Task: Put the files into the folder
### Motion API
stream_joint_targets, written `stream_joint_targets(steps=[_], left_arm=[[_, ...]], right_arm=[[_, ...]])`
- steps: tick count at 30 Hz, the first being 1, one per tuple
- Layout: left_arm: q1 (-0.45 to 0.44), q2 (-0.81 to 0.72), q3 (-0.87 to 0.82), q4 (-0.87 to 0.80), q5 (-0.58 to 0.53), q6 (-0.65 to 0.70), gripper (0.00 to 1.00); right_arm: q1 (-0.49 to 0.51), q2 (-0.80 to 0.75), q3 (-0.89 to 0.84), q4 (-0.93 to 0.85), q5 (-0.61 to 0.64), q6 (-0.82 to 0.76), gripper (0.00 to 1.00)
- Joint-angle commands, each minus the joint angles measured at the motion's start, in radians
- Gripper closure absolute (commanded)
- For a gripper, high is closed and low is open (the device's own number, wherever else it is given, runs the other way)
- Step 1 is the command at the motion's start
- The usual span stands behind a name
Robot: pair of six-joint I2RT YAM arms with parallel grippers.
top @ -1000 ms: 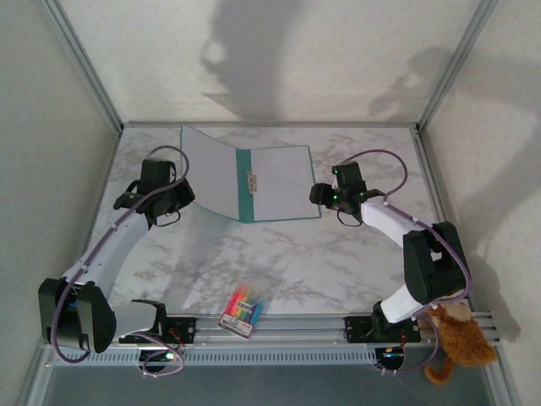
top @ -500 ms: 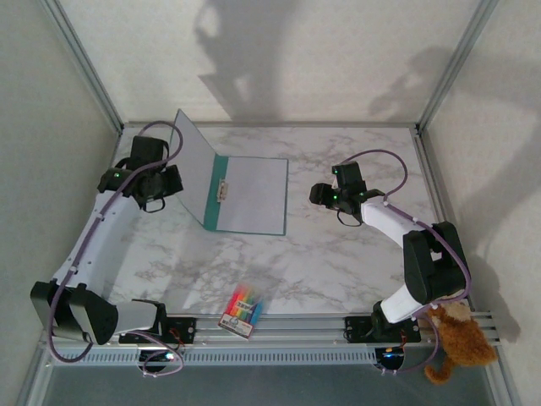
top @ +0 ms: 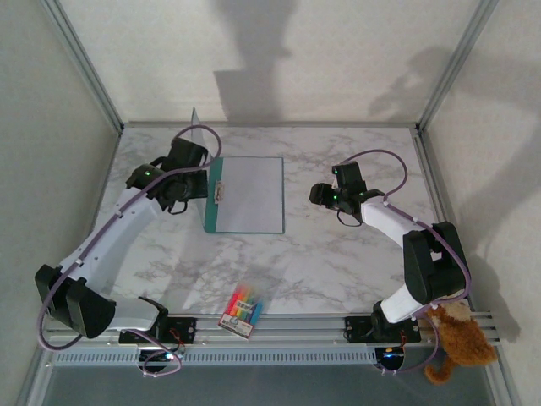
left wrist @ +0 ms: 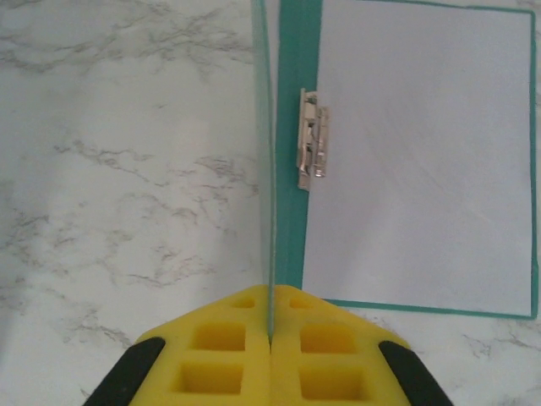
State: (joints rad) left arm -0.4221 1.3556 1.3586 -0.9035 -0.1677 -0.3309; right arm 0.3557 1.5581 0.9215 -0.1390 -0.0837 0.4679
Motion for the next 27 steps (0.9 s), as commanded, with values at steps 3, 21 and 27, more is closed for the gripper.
stream_joint_targets(steps=[3,21,27], left_arm=[[-0.080,0.046,0.042,-0.024,-0.027,-0.037,0.95],[-0.247,0.175,0.068,0.098,0.064,-0.100,0.89],[-0.281,0.230,0.080,0.130,0.086,-0.103,0.87]], right_arm=[[-0.001,0.014,0.022,-0.018,-0.011,0.009,0.37],[-0.001,0.011,0.033,-0.045,-0.007,0.009,0.37],[-0.001,0.014,0.039,-0.057,-0.005,0.008,0.37]])
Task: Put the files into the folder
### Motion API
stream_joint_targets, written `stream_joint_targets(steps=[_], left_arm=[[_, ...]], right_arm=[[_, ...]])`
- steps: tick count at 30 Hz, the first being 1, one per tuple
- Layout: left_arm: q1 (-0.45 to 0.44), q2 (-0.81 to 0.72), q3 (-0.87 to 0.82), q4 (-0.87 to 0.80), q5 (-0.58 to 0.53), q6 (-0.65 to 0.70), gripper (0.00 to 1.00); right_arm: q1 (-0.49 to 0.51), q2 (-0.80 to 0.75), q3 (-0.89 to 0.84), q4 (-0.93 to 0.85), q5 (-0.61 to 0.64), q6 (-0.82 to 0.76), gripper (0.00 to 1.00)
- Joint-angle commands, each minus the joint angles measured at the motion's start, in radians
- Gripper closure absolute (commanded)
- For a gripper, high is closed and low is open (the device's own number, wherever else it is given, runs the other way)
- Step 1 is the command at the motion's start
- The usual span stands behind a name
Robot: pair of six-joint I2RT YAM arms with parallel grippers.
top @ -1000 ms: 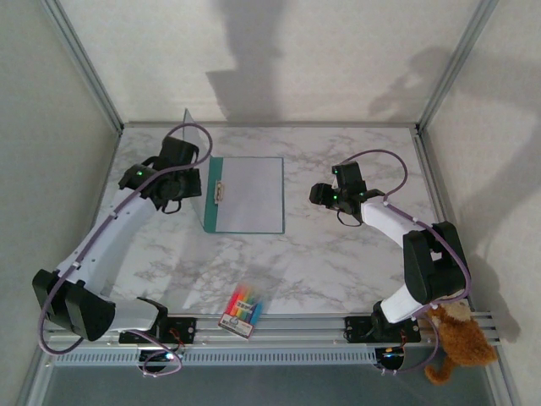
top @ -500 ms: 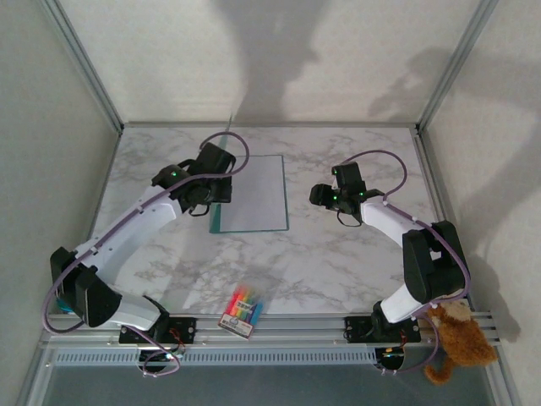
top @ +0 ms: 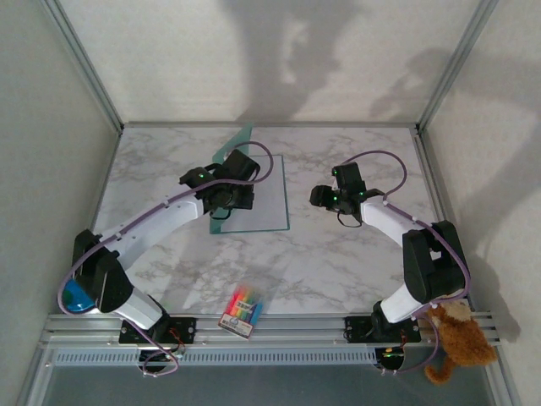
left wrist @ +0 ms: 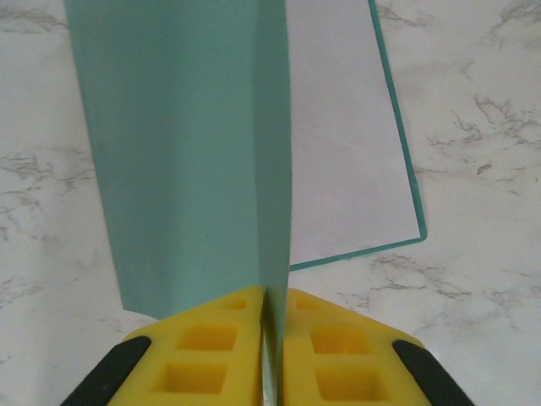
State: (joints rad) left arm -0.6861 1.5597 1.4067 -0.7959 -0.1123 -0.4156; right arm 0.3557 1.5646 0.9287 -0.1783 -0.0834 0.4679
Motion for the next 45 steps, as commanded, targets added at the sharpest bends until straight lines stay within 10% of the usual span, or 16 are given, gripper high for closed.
stream_joint_targets(steps=[1,35,45], left_arm=[[-0.023,0.034,0.033,0.031,0.035,-0.019,0.86],[-0.141,0.263,0.112,0.401,0.329,-0.061,0.43],[-0.140,0.263,0.090,0.534,0.233,-0.080,0.22]], right_arm=[[-0.001,0.009,0.033,-0.019,-0.004,0.008,0.37],[-0.001,-0.041,0.002,-0.001,0.030,0.004,0.36],[-0.001,-0.084,-0.021,0.009,0.070,0.000,0.36]])
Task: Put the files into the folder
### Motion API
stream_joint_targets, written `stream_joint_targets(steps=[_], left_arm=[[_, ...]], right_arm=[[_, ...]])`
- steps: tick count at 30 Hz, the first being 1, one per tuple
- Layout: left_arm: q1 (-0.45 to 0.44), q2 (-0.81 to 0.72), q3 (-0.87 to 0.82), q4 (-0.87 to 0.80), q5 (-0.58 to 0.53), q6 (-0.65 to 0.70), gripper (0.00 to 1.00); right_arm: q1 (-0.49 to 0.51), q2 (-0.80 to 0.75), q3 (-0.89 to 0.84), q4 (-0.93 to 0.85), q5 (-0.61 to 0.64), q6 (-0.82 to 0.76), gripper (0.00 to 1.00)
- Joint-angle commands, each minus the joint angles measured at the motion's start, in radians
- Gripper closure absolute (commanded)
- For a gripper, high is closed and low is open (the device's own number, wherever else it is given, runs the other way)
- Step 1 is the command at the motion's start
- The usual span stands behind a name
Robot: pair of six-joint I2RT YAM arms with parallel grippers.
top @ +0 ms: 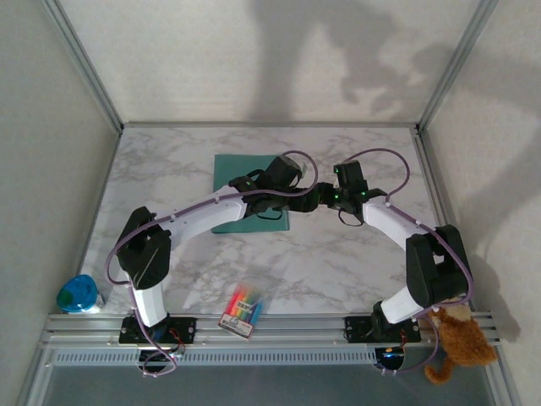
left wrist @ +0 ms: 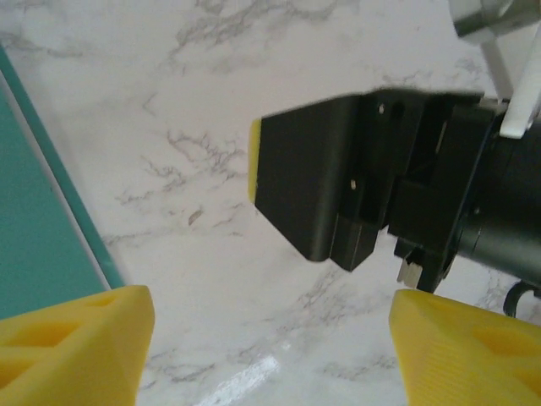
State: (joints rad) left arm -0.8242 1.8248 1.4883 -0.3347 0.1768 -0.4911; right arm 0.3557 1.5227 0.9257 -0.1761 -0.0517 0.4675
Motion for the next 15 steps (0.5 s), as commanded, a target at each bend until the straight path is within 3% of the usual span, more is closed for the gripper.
stream_joint_targets(steps=[1,8,11,15], left_arm=[[0.001,-0.007,0.002,0.085,-0.091,-0.009,0.21],[0.041,-0.087,-0.108,0.194,-0.344,0.002,0.09],[0.078,-0.164,-0.208,0.287,-0.417,0.009,0.01],[0.151,-0.280,-0.348,0.379,-0.536,0.044,0.01]], right_arm=[[0.000,-0.050,-0.023,0.010,0.048,-0.001,0.36],[-0.002,-0.130,-0.083,0.053,0.145,-0.016,0.33],[-0.002,-0.166,-0.114,0.077,0.201,-0.033,0.23],[-0.010,-0.215,-0.137,0.070,0.295,-0.059,0.17]])
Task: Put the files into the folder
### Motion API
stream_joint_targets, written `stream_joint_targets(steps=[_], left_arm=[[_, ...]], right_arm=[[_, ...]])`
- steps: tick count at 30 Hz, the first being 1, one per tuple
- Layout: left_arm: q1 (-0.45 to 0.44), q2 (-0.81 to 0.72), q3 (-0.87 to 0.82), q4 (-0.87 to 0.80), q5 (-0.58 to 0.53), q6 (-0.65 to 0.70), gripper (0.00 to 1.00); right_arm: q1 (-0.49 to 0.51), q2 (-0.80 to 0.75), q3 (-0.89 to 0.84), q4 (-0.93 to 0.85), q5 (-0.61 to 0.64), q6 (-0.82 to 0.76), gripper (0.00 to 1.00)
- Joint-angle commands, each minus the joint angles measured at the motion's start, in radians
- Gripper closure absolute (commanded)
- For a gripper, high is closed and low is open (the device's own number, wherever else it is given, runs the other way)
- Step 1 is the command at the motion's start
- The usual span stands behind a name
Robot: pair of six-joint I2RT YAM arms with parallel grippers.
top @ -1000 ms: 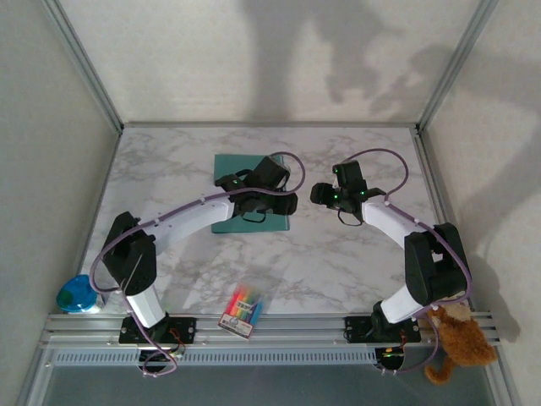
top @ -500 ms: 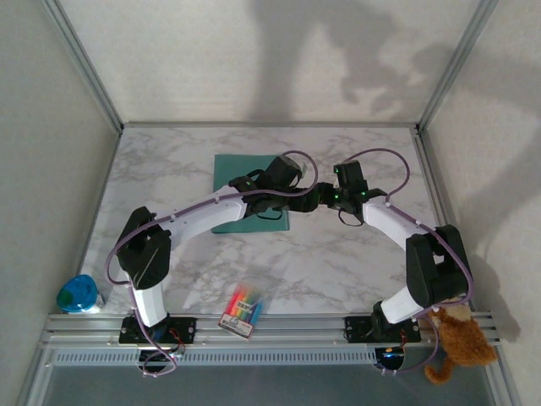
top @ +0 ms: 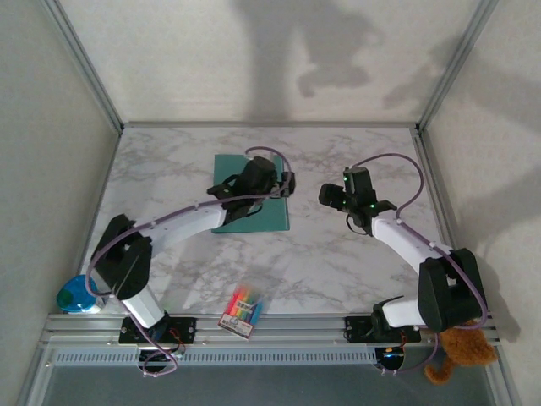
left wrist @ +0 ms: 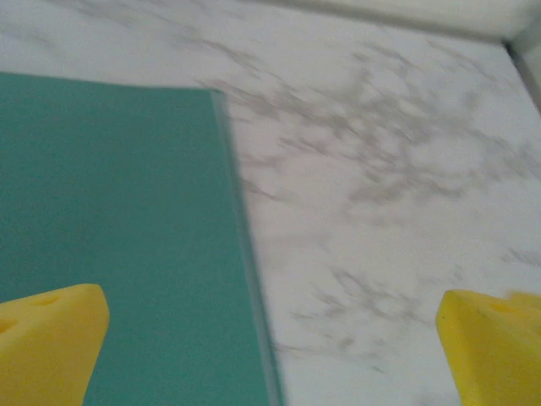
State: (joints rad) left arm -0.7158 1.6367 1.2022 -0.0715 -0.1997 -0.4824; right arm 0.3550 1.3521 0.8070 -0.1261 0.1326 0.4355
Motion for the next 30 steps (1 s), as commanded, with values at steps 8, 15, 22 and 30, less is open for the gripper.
stream_joint_targets(steps=[8,15,22,30], left_arm=[[0.359,-0.452,-0.458,0.309,-0.350,0.139,0.01],[0.628,-0.622,-0.821,0.683,-0.328,0.328,0.00],[0.770,-0.413,-0.891,0.848,-0.274,0.252,0.00],[0.789,-0.182,-0.912,1.172,-0.087,0.304,0.01]], right_arm=[[-0.099,-0.214,-0.140,0.057,0.283,-0.058,0.03],[-0.195,-0.212,-0.255,0.210,0.441,-0.130,0.01],[-0.271,-0.078,-0.350,0.509,0.360,-0.214,0.01],[-0.289,0.045,-0.367,0.783,0.155,-0.326,0.01]])
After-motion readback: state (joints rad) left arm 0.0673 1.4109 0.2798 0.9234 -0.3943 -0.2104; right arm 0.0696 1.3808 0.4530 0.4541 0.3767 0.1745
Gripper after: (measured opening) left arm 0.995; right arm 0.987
